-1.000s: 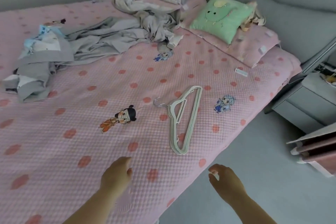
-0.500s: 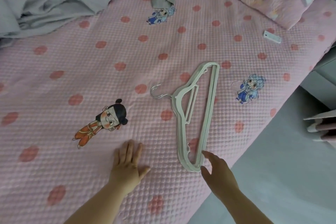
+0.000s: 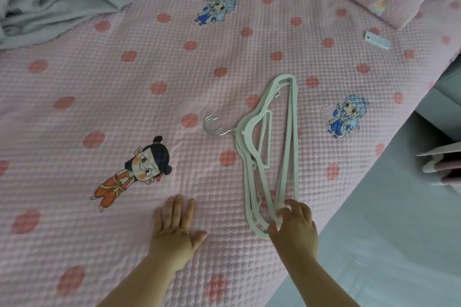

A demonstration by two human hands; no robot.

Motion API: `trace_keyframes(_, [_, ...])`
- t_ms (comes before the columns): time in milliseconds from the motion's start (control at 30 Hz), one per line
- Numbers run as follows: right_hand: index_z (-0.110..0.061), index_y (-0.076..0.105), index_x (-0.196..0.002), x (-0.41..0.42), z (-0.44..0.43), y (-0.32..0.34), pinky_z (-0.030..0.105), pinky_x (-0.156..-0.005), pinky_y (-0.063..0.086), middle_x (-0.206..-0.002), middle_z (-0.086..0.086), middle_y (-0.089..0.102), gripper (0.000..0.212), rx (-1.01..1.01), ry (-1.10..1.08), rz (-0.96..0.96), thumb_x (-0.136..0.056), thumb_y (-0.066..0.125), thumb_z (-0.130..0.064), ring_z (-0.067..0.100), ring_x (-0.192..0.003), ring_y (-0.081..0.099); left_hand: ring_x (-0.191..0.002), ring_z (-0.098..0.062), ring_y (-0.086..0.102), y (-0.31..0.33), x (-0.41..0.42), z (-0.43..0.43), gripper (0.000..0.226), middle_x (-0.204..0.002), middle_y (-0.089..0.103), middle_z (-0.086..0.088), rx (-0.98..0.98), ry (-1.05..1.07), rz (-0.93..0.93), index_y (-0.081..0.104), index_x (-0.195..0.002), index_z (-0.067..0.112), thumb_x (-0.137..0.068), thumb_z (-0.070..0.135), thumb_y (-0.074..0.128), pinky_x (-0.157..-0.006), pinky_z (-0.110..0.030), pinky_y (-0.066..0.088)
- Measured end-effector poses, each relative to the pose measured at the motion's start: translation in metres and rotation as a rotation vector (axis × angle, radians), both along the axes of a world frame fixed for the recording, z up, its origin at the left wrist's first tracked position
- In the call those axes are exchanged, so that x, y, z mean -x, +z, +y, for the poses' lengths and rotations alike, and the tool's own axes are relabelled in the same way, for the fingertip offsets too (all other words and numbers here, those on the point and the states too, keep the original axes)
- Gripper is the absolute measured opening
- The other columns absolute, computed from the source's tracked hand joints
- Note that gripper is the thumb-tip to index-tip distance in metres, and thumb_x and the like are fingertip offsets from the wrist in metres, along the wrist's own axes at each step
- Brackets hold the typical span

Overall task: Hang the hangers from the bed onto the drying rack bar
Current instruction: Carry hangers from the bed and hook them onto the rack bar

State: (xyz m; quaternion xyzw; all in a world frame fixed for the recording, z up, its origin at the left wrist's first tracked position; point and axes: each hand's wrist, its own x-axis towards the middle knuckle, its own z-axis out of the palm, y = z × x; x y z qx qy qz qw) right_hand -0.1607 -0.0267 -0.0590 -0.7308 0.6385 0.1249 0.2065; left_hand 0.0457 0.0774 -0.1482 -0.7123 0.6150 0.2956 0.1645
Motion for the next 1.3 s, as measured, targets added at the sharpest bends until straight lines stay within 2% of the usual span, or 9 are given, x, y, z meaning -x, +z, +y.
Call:
trace_keyframes(100, [-0.009, 0.061, -0.105, 0.021, -0.001, 0.009, 0.03, -0.099, 0.037, -0.118, 0.0, 0.056, 0.026, 0.082, -0.059, 0.008, -0.086, 0.053, -0.024, 0.019, -0.132, 0.033, -0.131, -0.02, -0.035, 0.019, 0.007, -0.016, 0.104, -0.147, -0.027, -0.018, 0.003, 0.061, -0.163, -0.027, -0.137, 0.006, -0.06, 0.076, -0.024, -0.079, -0.031, -0.047])
trace_keyframes(167, [-0.007, 0.067, -0.088, 0.031, -0.003, 0.022, 0.036, -0.089, 0.045, -0.098, 0.003, 0.066, 0.017, 0.15, -0.054, 0.027, -0.076, 0.066, -0.02, 0.024, -0.122, 0.048, -0.136, -0.027, -0.031, 0.03, 0.009, -0.023, 0.084, -0.138, -0.041, -0.011, -0.219, 0.124, -0.122, -0.029, -0.138, 0.009, -0.084, 0.067, -0.002, -0.099, -0.039, -0.036])
trace_keyframes(300, [-0.015, 0.063, -0.046, 0.051, -0.006, 0.054, 0.034, -0.051, 0.054, -0.048, 0.001, 0.065, 0.023, 0.258, 0.041, -0.013, -0.044, 0.086, -0.014, 0.026, -0.072, 0.072, -0.139, -0.032, -0.025, 0.057, 0.009, -0.035, 0.081, -0.149, -0.03, -0.017, -0.32, 0.093, -0.098, -0.027, -0.141, 0.012, -0.093, 0.057, 0.022, -0.115, -0.044, -0.009])
trace_keyframes(533, [-0.017, 0.066, -0.05, 0.077, -0.012, 0.132, 0.014, -0.04, 0.042, -0.044, -0.006, 0.057, 0.032, 0.535, 0.127, -0.072, -0.072, 0.044, -0.029, 0.016, -0.048, 0.062, -0.136, -0.024, 0.033, 0.105, 0.029, -0.067, 0.056, -0.151, 0.023, -0.012, -0.192, 0.129, 0.083, 0.016, -0.145, 0.008, -0.099, 0.035, 0.031, -0.107, -0.029, 0.032])
trace_keyframes(700, [-0.015, 0.072, -0.064, 0.108, -0.007, 0.198, 0.019, -0.035, 0.041, -0.053, -0.003, 0.064, 0.024, 0.717, -0.059, -0.126, -0.075, 0.052, -0.023, 0.017, -0.049, 0.062, -0.119, -0.018, 0.052, 0.169, 0.082, -0.101, 0.037, -0.134, 0.051, -0.005, -0.033, 0.063, 0.388, 0.045, -0.131, 0.011, -0.099, 0.026, 0.034, -0.095, -0.027, 0.041])
trace_keyframes(867, [-0.01, 0.069, -0.101, 0.157, 0.028, 0.252, 0.031, -0.071, 0.043, -0.093, 0.012, 0.069, 0.021, 0.684, -0.433, -0.257, -0.092, 0.051, -0.017, 0.031, -0.089, 0.061, -0.099, -0.019, 0.058, 0.244, 0.157, -0.111, 0.035, -0.124, 0.059, -0.012, 0.055, 0.112, 0.761, 0.054, -0.118, 0.006, -0.1, 0.026, 0.033, -0.082, -0.025, 0.045])
trace_keyframes(1000, [-0.008, 0.069, -0.1, 0.193, 0.089, 0.282, 0.027, -0.073, 0.043, -0.078, 0.008, 0.067, 0.019, 0.698, -0.533, -0.345, -0.091, 0.053, -0.015, 0.018, -0.079, 0.062, -0.071, -0.013, 0.058, 0.312, 0.234, -0.095, 0.04, -0.084, 0.062, -0.002, -0.143, 0.322, 1.179, 0.055, -0.102, 0.011, -0.097, 0.041, 0.029, -0.064, -0.022, 0.041])
trace_keyframes(1067, [-0.007, 0.069, -0.095, 0.214, 0.13, 0.297, 0.009, -0.061, 0.038, -0.06, -0.006, 0.058, 0.017, 0.733, -0.585, -0.397, -0.09, 0.054, -0.011, 0.001, -0.061, 0.057, -0.07, -0.015, 0.059, 0.343, 0.272, -0.076, 0.04, -0.08, 0.062, -0.002, -0.217, 0.361, 1.29, 0.054, -0.088, 0.014, -0.095, 0.045, 0.03, -0.066, -0.025, 0.042])
trace_keyframes(1300, [-0.013, 0.072, -0.09, 0.261, 0.305, 0.336, 0.003, -0.061, 0.037, -0.053, -0.017, 0.05, 0.032, 0.952, -0.692, -0.411, -0.078, 0.048, -0.032, -0.016, -0.07, 0.052, -0.044, -0.009, 0.059, 0.4, 0.381, 0.05, 0.019, -0.066, 0.057, -0.002, -0.279, 0.164, 1.269, 0.05, -0.078, 0.015, -0.09, 0.028, 0.056, -0.058, -0.025, 0.044])
